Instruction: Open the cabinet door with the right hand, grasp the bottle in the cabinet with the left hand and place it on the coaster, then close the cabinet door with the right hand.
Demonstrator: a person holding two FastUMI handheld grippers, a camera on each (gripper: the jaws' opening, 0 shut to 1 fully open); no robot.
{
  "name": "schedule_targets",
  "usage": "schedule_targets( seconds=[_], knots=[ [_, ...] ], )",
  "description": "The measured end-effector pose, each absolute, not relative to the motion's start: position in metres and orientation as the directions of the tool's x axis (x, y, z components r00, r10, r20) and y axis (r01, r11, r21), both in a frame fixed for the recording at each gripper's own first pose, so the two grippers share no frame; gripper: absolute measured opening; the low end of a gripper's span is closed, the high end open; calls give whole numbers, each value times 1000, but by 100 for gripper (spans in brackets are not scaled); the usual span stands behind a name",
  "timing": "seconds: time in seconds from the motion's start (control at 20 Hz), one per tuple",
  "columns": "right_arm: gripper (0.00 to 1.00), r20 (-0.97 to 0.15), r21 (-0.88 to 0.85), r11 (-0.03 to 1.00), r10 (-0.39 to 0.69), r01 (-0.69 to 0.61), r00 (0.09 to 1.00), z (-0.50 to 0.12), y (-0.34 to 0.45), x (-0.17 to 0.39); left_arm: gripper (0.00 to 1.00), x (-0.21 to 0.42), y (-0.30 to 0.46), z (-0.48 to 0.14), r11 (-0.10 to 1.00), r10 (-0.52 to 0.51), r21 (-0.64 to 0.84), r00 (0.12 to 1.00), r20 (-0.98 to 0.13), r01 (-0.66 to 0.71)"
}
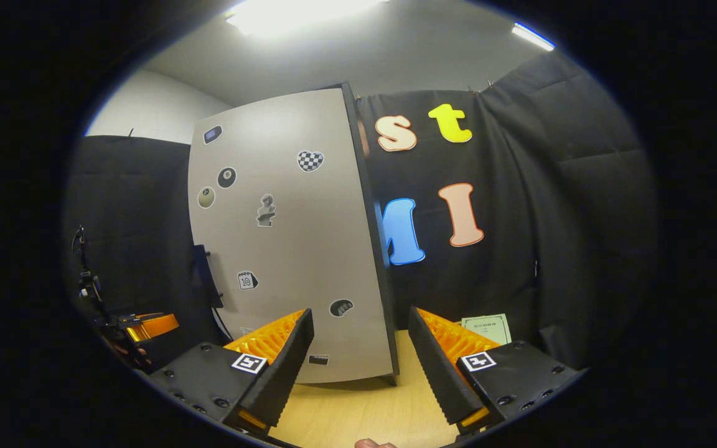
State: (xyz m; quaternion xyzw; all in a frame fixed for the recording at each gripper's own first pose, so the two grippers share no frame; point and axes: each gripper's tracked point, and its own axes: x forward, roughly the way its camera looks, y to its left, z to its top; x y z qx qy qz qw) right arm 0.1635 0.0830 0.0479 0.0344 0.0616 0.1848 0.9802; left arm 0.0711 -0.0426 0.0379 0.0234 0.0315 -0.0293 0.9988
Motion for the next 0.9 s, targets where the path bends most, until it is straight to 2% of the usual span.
schedule_targets(
  seconds=[0.2, 0.45, 0.55, 0.6, 0.65, 0.8, 0.85, 0.9],
  knots=[
    [97, -118, 126, 903, 425, -411, 898, 52, 63, 167, 85, 54, -61, 46, 998, 9, 61, 999, -38, -6],
    [97, -93, 121, 869, 490, -479, 867, 50, 40, 173, 87, 36, -82, 48, 999, 13, 32, 1000, -4, -13],
    [97, -101, 115, 875, 482, -471, 871, 51, 33, 181, 85, 32, -78, 51, 999, 40, 18, 999, -9, -40],
    [91, -103, 111, 882, 469, -459, 877, 53, 30, 183, 85, 31, -78, 54, 999, 39, 16, 999, -11, -39],
    [97, -101, 105, 886, 461, -451, 882, 55, 28, 185, 85, 30, -77, 57, 999, 41, 22, 999, -17, -41],
    [97, -102, 73, 899, 437, -431, 894, 59, 26, 189, 85, 40, -71, 63, 995, 68, 79, 997, -18, -67],
    [91, -107, 62, 906, 423, -419, 900, 59, 25, 192, 85, 41, -70, 65, 994, 66, 93, 998, -17, -64],
    [97, -115, 52, 912, 410, -407, 905, 58, 25, 194, 85, 41, -69, 66, 993, 64, 101, 998, -20, -61]
  ],
)
